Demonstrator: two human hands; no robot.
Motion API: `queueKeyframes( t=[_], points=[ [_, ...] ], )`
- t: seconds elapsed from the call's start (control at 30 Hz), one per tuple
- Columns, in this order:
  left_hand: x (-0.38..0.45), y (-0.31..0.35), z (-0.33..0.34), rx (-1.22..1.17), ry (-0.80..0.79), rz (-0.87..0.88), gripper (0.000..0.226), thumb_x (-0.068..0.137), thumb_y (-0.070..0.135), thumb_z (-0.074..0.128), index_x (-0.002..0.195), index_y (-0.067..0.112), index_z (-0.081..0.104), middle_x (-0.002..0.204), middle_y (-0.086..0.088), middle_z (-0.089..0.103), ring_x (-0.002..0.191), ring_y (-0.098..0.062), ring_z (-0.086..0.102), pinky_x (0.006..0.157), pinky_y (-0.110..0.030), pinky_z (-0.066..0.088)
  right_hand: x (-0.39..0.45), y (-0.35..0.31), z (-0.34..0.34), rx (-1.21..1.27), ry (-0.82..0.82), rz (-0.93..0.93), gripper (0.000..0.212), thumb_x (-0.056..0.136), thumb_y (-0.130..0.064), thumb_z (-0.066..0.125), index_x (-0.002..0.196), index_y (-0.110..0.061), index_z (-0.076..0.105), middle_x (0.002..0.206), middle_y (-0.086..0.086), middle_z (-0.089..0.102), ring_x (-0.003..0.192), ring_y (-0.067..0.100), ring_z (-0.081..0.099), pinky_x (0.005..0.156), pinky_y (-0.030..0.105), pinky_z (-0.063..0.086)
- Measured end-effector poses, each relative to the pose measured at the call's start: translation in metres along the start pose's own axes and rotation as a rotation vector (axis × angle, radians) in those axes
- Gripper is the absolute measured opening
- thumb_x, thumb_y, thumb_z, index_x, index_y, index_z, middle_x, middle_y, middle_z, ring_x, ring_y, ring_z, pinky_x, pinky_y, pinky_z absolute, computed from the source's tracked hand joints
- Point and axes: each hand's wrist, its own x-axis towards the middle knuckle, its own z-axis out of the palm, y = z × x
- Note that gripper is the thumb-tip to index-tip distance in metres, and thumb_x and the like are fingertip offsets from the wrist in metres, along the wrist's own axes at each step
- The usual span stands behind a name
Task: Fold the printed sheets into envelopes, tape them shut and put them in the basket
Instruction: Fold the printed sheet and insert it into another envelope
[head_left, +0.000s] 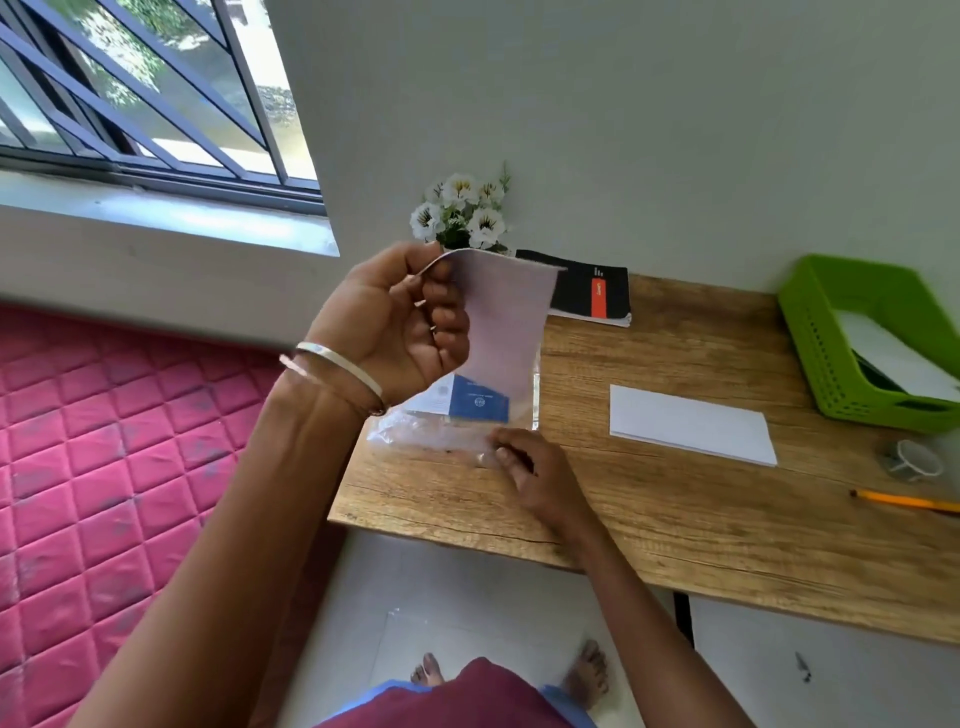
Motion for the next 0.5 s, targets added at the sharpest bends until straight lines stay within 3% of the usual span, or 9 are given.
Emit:
queueKeyframes(
  t=[0.13, 0.2, 0.3, 0.4, 0.5],
  points=[
    [0.01, -0.012, 0.017, 0.065, -0.102, 0.047, 0.017, 0.079, 0.027, 0.053, 0.064, 0.018, 0.051, 0.06, 0.006, 0.038, 0.052, -0.009, 0.035, 0.05, -0.02, 0.03, 0.001, -0.012, -0.031, 0.566, 0.114, 0.213, 0.024, 0.094, -0.025, 0.055, 0.109, -0.012, 0.069, 0.105, 0.003, 0.072, 0.096, 0.017, 0.064, 0.075, 0.026, 0.053],
    [0.016, -0.025, 0.023, 0.189, -0.13, 0.089, 0.013, 0.08, 0.027, 0.056, 0.072, 0.017, 0.057, 0.063, 0.004, 0.046, 0.055, -0.01, 0.041, 0.053, -0.022, 0.035, -0.001, -0.02, -0.054, 0.783, 0.145, 0.248, 0.034, 0.093, -0.031, 0.051, 0.11, -0.005, 0.066, 0.104, 0.014, 0.071, 0.095, 0.025, 0.066, 0.08, 0.037, 0.053],
    [0.027, -0.053, 0.034, 0.426, -0.085, 0.133, 0.016, 0.08, 0.028, 0.065, 0.067, 0.019, 0.065, 0.067, -0.002, 0.058, 0.059, -0.014, 0.051, 0.057, -0.026, 0.042, -0.005, -0.032, -0.094, 0.987, 0.157, 0.225, 0.051, 0.09, -0.042, 0.043, 0.112, 0.0, 0.062, 0.103, 0.021, 0.07, 0.097, 0.033, 0.066, 0.088, 0.043, 0.052],
    [0.044, -0.091, 0.048, 0.604, 0.03, 0.11, 0.017, 0.083, 0.026, 0.064, 0.073, 0.013, 0.065, 0.065, -0.002, 0.062, 0.06, -0.015, 0.053, 0.058, -0.027, 0.042, -0.011, -0.045, -0.135, 1.143, 0.15, 0.202, 0.061, 0.089, -0.052, 0.035, 0.113, -0.001, 0.059, 0.104, 0.021, 0.069, 0.096, 0.035, 0.067, 0.084, 0.044, 0.055],
    [0.062, -0.133, 0.061, 0.689, 0.094, 0.01, 0.02, 0.087, 0.027, 0.062, 0.085, 0.007, 0.067, 0.072, -0.004, 0.064, 0.063, -0.015, 0.054, 0.06, -0.027, 0.043, -0.016, -0.05, -0.168, 1.087, 0.196, 0.208, 0.059, 0.083, -0.051, 0.046, 0.12, -0.006, 0.057, 0.11, 0.017, 0.068, 0.098, 0.031, 0.067, 0.08, 0.043, 0.057]
  ],
)
